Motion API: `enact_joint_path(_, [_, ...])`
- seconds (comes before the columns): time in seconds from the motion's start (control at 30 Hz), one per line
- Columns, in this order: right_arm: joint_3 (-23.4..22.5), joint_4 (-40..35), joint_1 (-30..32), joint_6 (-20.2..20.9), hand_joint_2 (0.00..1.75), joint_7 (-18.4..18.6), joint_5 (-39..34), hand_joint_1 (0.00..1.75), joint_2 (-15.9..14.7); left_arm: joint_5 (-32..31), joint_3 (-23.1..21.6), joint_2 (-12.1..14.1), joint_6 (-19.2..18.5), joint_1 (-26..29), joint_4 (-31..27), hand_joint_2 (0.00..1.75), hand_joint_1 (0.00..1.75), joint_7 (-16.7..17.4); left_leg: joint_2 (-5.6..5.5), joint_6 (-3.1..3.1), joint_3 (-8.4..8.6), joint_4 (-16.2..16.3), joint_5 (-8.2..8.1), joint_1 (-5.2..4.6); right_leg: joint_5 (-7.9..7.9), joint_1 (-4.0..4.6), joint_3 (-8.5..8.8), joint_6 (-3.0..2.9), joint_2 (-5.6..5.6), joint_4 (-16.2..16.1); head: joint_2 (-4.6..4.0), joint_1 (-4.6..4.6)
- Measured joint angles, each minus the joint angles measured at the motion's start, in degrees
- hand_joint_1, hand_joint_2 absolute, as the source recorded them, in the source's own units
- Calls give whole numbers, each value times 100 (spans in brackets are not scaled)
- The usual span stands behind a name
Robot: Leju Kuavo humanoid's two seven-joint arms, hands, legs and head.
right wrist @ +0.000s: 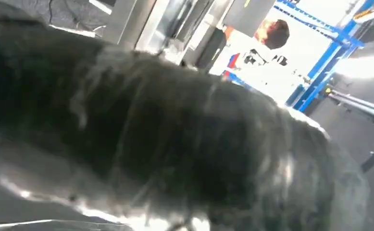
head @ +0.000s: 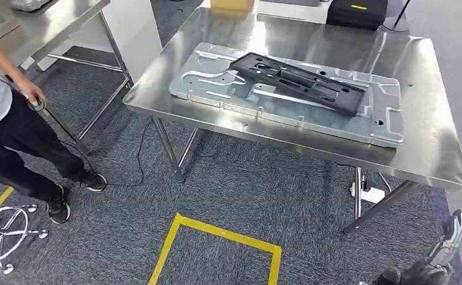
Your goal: Take the parts from the cabinet and place them on the table.
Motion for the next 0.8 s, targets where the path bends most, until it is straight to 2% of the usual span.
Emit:
enact_joint_path(0.03, [-9,0,4,0,0,0,0,0,0,0,2,2,0,0,0,0,0,7,-5,8,126,-264,206,6,-1,-1,1,1,51,16,0,0])
enact_joint_path(0.07, [-18,0,7,0,0,0,0,0,0,2,2,2,0,-3,0,0,0,11,-42,23,353,-740,491,12,-1,-1,6,2,112,27,0,0])
enact_joint_path(0.1, [-22,0,6,0,0,0,0,0,0,4,2,4,2,-4,0,0,0,11,-193,50,596,-1263,752,18,-1,-2,8,5,169,32,0,0])
enact_joint_path(0.13, [-24,0,8,0,0,0,0,0,0,22,7,4,7,1,0,0,0,13,-421,72,690,-1527,776,32,4,-9,-5,14,200,37,0,0])
enact_joint_path(0.17, [-29,0,6,0,0,0,0,0,9,24,18,2,11,9,0,0,0,15,-484,72,730,-1677,745,44,15,27,-47,65,270,84,0,2])
enact_joint_path(0.2, [-33,0,18,0,0,-2,0,0,17,24,24,2,11,-12,0,0,0,20,-422,73,733,-1625,742,19,45,2,-81,112,320,60,0,0])
enact_joint_path(0.27, [-46,0,40,0,0,-2,0,0,28,24,33,2,13,-6,0,0,0,22,-330,131,727,-1657,770,7,93,-11,-106,190,437,28,0,0])
enact_joint_path(0.3, [-64,0,49,0,0,0,-2,0,31,26,35,-2,13,-5,0,0,0,22,-253,186,743,-1737,825,74,78,3,-118,203,427,53,0,2])
enact_joint_path(0.33, [-85,2,78,0,0,0,-9,0,31,26,37,-2,13,-11,0,0,0,24,-180,221,751,-1757,847,57,-30,15,-173,221,166,186,0,7])
enact_joint_path(0.37, [-94,9,75,0,0,8,-28,0,37,35,44,-7,15,-17,0,0,0,24,-123,249,746,-1759,850,52,-233,15,-308,244,20,479,0,26])
enact_joint_path(0.43, [-103,35,74,4,0,35,-46,0,48,37,59,-7,15,-2,0,0,0,29,36,268,733,-1757,843,29,-648,-7,-696,287,-56,1319,0,26])
enact_joint_path(0.47, [-124,55,87,6,0,39,-61,0,48,37,70,-4,15,4,0,0,0,33,120,271,725,-1753,841,20,-723,-24,-837,308,-65,1626,0,26])
enact_joint_path(0.5, [-140,70,105,7,0,44,-70,0,50,37,83,-4,15,3,0,0,0,40,181,272,725,-1751,837,18,-661,-39,-837,321,-76,1645,0,26])
enact_joint_path(0.53, [-164,94,120,9,0,46,-77,0,52,39,90,-4,15,2,0,0,0,46,245,266,728,-1747,831,18,-488,-52,-718,331,-95,1432,0,26])
enact_joint_path(0.57, [-175,111,125,17,0,52,-81,0,52,42,92,-7,15,-2,0,0,0,48,310,257,737,-1740,817,19,-239,-63,-469,330,-145,980,0,28])
enact_joint_path(0.6, [-184,124,124,30,0,70,-85,0,55,42,94,-9,15,-5,0,0,0,48,354,237,748,-1727,800,20,-30,-67,-200,321,-267,492,0,26])
enact_joint_path(0.63, [-197,138,121,42,0,94,-103,0,59,44,96,-15,15,-4,0,0,0,48,405,208,760,-1712,778,10,-20,-49,-15,293,-540,94,0,28])
enact_joint_path(0.67, [-217,157,118,72,0,114,-131,0,68,48,100,-15,17,-6,0,0,0,50,428,158,751,-1674,741,-36,-38,21,3,234,-576,41,0,26])
enact_joint_path(0.77, [-396,241,133,330,0,212,-383,0,144,87,105,-20,20,-22,0,0,0,57,571,88,800,-1716,744,-34,-26,45,-46,155,-392,50,0,15])
enact_joint_path(0.8, [-504,290,133,469,0,210,-470,0,183,96,105,-20,22,-23,0,0,0,61,571,37,795,-1693,704,-28,13,-11,-21,96,-321,-4,0,15])
